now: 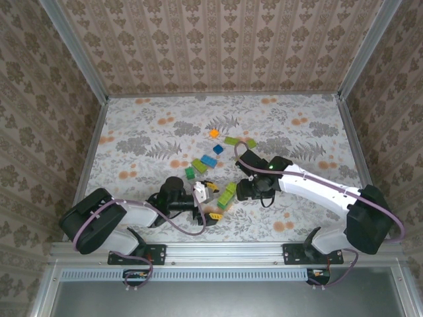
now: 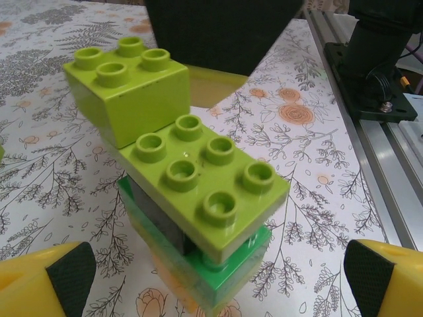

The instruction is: Assemble a carrot with lego

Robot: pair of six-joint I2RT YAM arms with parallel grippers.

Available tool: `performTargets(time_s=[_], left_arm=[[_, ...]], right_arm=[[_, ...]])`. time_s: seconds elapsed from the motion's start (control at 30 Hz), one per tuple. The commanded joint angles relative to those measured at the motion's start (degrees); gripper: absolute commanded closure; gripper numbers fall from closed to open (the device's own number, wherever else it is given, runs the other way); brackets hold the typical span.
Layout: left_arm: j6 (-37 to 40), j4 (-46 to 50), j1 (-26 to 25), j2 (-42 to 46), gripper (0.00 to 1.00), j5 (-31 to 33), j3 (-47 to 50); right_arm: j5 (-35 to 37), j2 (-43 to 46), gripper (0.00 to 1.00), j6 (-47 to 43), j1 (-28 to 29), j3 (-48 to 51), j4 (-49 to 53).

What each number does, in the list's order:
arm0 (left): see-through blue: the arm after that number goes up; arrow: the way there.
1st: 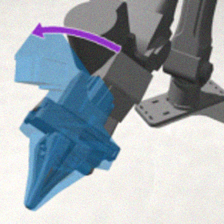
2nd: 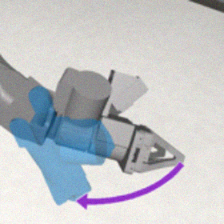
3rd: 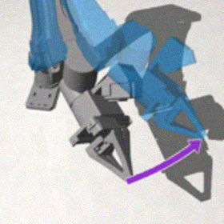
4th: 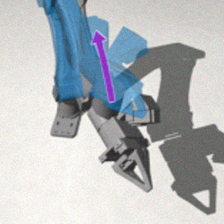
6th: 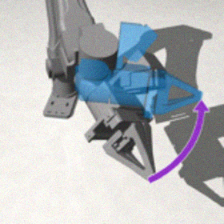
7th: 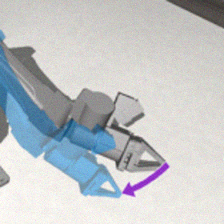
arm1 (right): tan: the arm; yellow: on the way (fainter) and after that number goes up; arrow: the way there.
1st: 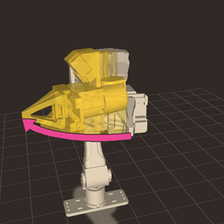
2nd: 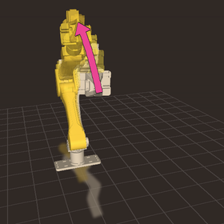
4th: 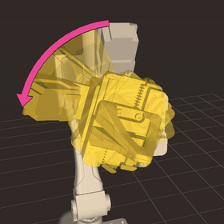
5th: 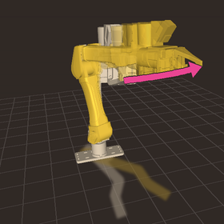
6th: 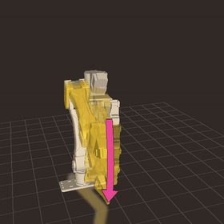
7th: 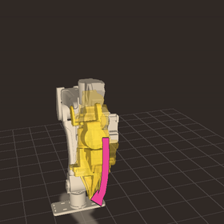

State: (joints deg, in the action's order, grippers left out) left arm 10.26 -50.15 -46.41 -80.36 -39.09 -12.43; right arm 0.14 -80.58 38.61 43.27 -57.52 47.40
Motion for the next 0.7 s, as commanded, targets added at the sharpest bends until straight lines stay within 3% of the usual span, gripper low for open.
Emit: performTargets(time_s=[0.0,0.67], left_arm=[[-0.7,-1.9,0.3,0.6,0.0,-1.6,0.7],[-0.4,-1.2,0.4,-0.7,0.0,-1.0,0.1]], right_arm=[[1.7,-1.3,0.38,-2.4,-1.3,-2.0,-0.1],[0.5,-11.3,0.38,-7.9,-4.8,-9.9,-2.0]])
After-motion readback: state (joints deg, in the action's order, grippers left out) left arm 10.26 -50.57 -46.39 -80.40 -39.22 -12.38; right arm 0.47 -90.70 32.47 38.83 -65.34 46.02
